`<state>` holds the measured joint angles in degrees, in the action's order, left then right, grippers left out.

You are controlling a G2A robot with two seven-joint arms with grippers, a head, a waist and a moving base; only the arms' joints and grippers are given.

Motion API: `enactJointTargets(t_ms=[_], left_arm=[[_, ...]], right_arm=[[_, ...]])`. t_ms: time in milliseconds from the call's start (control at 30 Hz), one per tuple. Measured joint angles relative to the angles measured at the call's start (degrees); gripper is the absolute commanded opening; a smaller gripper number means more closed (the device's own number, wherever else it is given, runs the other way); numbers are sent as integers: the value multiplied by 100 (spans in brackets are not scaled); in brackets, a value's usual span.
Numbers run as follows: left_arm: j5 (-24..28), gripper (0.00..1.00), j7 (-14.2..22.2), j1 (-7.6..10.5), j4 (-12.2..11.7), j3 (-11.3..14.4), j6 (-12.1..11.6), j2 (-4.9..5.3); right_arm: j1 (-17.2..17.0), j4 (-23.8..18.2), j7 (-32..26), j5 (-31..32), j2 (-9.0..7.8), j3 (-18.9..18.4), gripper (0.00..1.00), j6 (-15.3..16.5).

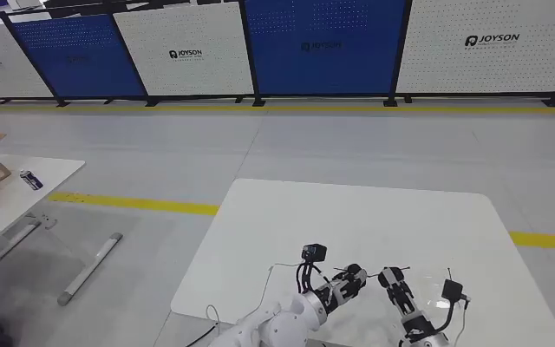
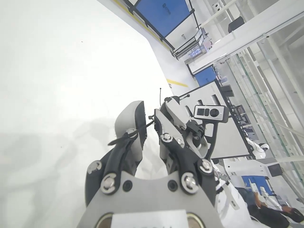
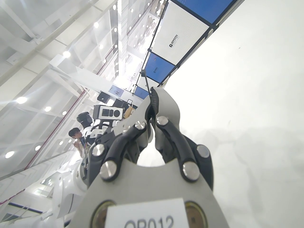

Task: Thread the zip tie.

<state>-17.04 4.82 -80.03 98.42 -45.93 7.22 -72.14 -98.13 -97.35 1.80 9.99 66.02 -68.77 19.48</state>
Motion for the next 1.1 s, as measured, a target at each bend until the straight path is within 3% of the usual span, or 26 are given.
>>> enactJointTargets(t_ms=[1100], left_arm=[[-46, 0, 37, -73, 55, -50, -246, -27]], right_arm=[[64, -77, -126, -145, -90, 90, 0, 0]])
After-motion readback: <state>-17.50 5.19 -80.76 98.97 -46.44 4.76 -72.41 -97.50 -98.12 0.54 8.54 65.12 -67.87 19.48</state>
